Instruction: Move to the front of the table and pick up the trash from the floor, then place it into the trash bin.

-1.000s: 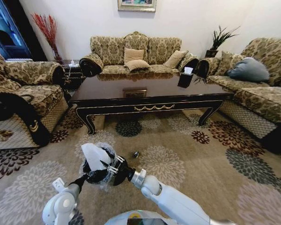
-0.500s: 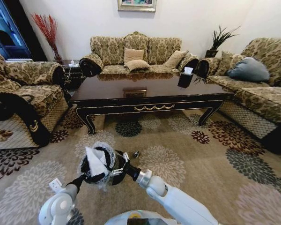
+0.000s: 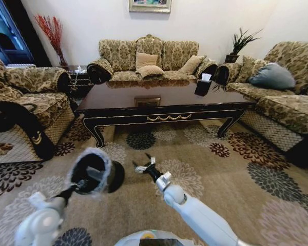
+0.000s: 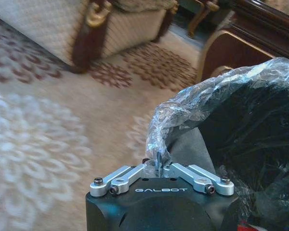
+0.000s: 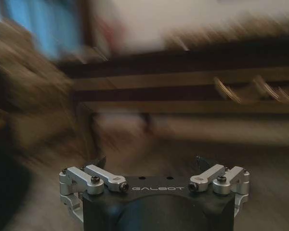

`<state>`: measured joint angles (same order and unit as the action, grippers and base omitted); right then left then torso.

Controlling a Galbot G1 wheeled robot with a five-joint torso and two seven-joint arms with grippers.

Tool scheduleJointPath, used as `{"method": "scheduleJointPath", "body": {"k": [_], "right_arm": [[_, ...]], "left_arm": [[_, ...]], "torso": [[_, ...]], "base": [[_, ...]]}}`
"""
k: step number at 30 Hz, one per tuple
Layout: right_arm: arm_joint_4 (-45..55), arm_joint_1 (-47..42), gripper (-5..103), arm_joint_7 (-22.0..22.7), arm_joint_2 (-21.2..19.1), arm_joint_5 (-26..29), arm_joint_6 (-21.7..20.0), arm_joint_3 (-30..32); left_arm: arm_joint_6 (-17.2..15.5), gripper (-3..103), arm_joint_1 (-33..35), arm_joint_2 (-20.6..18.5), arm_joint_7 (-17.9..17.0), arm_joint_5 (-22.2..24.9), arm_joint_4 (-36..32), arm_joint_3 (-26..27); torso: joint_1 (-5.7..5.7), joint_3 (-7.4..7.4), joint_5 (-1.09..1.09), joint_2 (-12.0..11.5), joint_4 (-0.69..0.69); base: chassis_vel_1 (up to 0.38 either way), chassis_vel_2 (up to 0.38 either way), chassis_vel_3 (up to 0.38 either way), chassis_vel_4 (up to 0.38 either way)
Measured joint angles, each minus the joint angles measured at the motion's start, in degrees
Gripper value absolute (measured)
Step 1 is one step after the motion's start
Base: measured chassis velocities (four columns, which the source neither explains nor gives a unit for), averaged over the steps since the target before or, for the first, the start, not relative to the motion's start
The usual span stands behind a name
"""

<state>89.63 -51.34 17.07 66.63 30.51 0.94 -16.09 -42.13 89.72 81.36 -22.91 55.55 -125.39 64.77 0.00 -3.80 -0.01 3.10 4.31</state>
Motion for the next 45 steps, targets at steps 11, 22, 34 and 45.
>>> {"method": "scheduleJointPath", "body": {"k": [11, 22, 34, 45], "right_arm": [[-18.4, 5.8, 100, 11.3, 12.2, 7.4, -7.5, -1.5], [-37.0, 8.4, 100, 5.9, 19.3, -4.7, 0.4, 4.1], [-48.3, 12.9, 100, 10.2, 25.9, 3.4, 2.2, 13.9], [-53.7, 14.7, 100, 7.2, 25.7, 6.7, 2.3, 18.2]], "left_arm": [[0.0, 2, 2.3, -4.0, -0.1, 1.3, 3.0, 7.4], [0.0, 2, 5.6, -5.7, 0.1, 0.9, 4.4, 11.1], [0.0, 2, 8.1, -3.7, 0.3, 0.9, 2.0, 12.2], [0.0, 2, 8.3, -3.4, 0.4, 0.8, 0.8, 11.6]], "torso": [[0.00, 0.00, -0.01, 0.0, 0.01], [0.00, 0.00, -0.01, 0.0, 0.02], [0.00, 0.00, 0.00, 0.0, 0.02], [0.00, 0.00, 0.01, 0.0, 0.00]], "base": [[0.000, 0.000, 0.000, 0.000], [0.000, 0.000, 0.000, 0.000], [0.000, 0.000, 0.000, 0.000], [0.000, 0.000, 0.000, 0.000]]}}
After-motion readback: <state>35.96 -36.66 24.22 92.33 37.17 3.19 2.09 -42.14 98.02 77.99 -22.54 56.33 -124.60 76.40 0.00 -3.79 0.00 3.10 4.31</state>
